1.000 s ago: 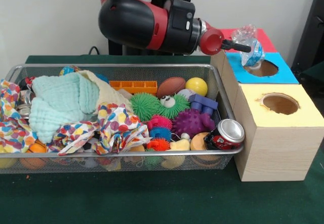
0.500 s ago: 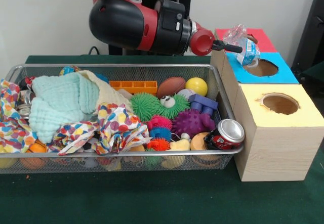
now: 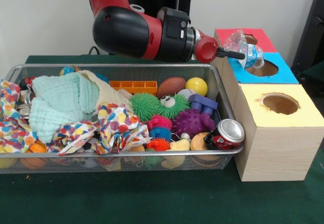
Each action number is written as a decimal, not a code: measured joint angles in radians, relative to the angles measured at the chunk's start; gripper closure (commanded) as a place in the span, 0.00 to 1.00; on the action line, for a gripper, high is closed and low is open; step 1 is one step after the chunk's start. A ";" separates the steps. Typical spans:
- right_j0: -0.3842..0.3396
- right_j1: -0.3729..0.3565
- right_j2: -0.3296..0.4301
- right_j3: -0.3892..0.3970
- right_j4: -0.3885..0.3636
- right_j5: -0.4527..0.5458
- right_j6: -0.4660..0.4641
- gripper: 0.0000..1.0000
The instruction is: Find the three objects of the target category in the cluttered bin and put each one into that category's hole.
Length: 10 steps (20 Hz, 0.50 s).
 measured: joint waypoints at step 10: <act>0.021 -0.009 0.002 0.006 0.039 0.000 0.000 0.00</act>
